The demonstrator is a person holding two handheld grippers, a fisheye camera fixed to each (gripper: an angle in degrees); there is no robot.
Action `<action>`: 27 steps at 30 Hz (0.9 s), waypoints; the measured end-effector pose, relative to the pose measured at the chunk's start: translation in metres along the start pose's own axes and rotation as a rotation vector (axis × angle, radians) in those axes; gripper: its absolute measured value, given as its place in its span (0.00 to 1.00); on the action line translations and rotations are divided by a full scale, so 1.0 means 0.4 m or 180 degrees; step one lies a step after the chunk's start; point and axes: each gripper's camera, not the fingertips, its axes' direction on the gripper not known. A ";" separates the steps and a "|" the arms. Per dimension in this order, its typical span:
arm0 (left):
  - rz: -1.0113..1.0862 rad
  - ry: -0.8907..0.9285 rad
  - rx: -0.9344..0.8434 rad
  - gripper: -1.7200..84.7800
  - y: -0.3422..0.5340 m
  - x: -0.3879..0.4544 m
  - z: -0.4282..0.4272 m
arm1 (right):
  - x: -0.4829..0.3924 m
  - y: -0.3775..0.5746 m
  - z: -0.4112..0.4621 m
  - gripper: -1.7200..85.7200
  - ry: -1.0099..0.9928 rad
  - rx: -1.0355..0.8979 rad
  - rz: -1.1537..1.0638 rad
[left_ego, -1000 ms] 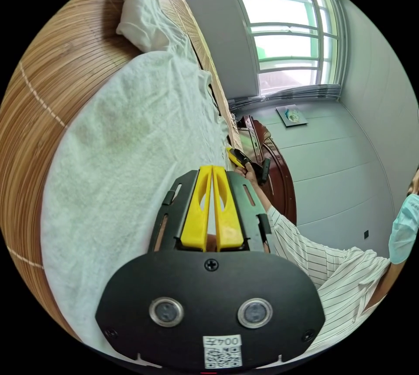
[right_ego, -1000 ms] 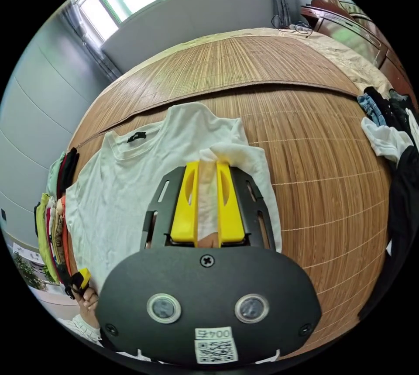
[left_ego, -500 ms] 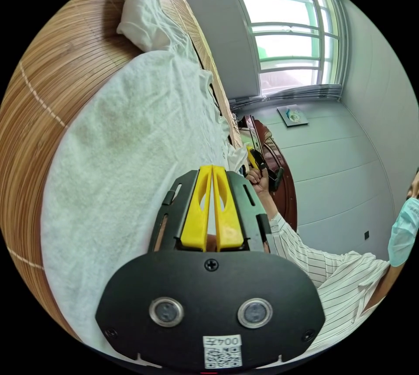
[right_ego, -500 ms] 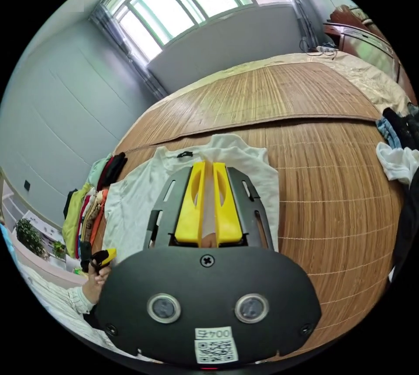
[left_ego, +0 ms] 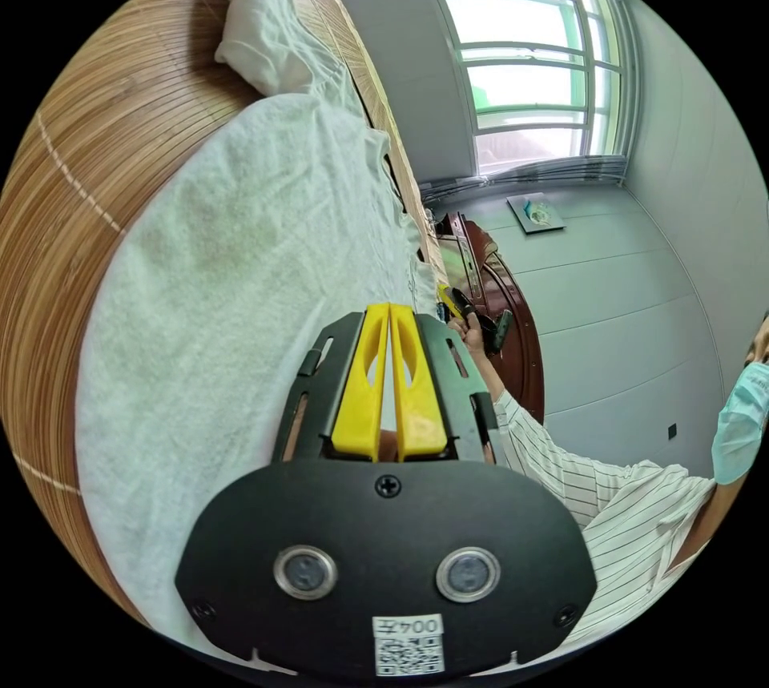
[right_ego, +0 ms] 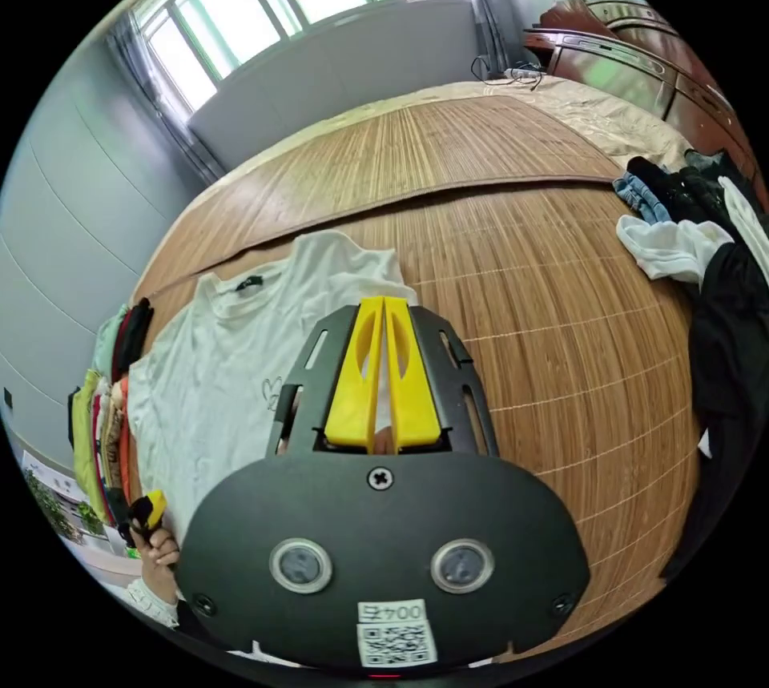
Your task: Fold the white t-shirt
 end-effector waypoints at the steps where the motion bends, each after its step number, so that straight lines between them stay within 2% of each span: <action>1: 0.0008 -0.0013 0.0001 0.02 0.000 0.004 0.000 | -0.017 -0.004 0.044 0.02 0.0199 -0.0157 -0.0110; 2: 0.0016 -0.0021 0.0000 0.02 0.000 0.006 0.001 | -0.035 -0.007 0.097 0.02 0.0439 -0.0378 -0.0233; 5: 0.0043 -0.0037 -0.0008 0.02 -0.002 0.015 0.002 | -0.062 -0.031 0.106 0.03 0.0551 -0.0433 -0.0292; 10: 0.0039 -0.0006 -0.0011 0.02 -0.004 0.021 0.001 | -0.064 -0.078 0.010 0.08 0.0510 -0.0065 -0.0226; 17: 0.0044 -0.0002 -0.0009 0.02 -0.009 0.029 0.000 | -0.085 -0.267 0.090 0.10 0.0106 -0.0957 0.0000; 20: 0.0050 0.0001 -0.0005 0.02 -0.010 0.032 -0.001 | -0.112 -0.298 0.146 0.07 0.0491 -0.1414 -0.0006; 22: 0.0059 0.0010 -0.0012 0.02 -0.012 0.034 -0.001 | -0.123 -0.306 0.166 0.05 0.0492 -0.1504 0.0003; 24: 0.0066 0.0003 -0.0014 0.02 -0.013 0.036 0.000 | -0.137 -0.314 0.173 0.05 0.0523 -0.1450 0.0001; 27: 0.0094 -0.0024 -0.0013 0.02 -0.014 0.042 0.001 | -0.161 -0.317 0.183 0.04 0.0989 -0.1161 -0.0066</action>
